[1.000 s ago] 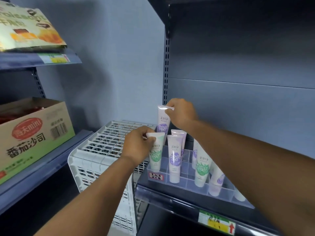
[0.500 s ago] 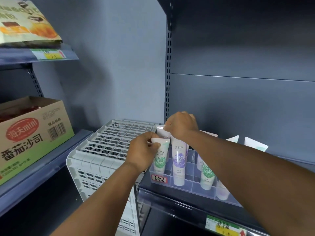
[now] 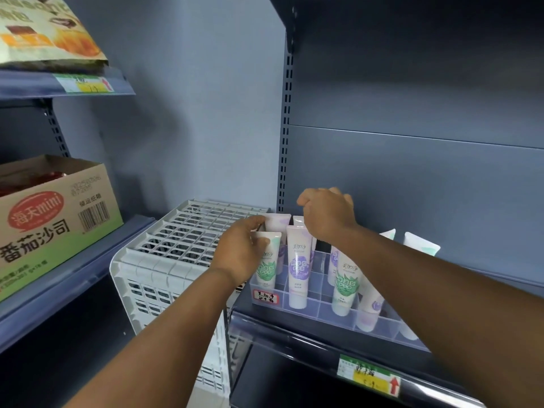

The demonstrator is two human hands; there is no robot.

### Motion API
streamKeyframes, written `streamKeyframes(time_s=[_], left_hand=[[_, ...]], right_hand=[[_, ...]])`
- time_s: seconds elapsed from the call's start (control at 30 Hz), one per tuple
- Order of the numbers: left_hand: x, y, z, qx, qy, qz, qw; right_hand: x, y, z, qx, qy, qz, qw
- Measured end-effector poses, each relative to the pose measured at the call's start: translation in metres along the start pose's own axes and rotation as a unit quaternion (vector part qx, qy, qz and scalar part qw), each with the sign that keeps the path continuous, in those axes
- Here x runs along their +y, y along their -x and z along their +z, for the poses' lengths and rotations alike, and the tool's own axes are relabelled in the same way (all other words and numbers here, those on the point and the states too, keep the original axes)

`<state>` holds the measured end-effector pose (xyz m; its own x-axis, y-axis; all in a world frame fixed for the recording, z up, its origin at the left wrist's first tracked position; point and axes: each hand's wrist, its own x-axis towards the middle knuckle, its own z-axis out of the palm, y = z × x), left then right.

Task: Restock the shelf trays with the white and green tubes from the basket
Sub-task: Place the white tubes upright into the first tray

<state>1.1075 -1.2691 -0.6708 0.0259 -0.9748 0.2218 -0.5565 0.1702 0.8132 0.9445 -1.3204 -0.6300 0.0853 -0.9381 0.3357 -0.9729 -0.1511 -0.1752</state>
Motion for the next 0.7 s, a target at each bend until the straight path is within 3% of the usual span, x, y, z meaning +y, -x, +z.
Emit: streamKeyframes(time_s=[0.27,0.7], left_hand=[[0.022,0.014,-0.003,0.002,-0.158,0.065,0.985],[0.017,0.023,-0.003,0.022,-0.191,0.080,0.978]], right_hand=[[0.005,0.042,-0.003,-0.027,0.127,-0.110,0.985],[-0.004,0.043,0.015,-0.031,0.159,-0.070,0.984]])
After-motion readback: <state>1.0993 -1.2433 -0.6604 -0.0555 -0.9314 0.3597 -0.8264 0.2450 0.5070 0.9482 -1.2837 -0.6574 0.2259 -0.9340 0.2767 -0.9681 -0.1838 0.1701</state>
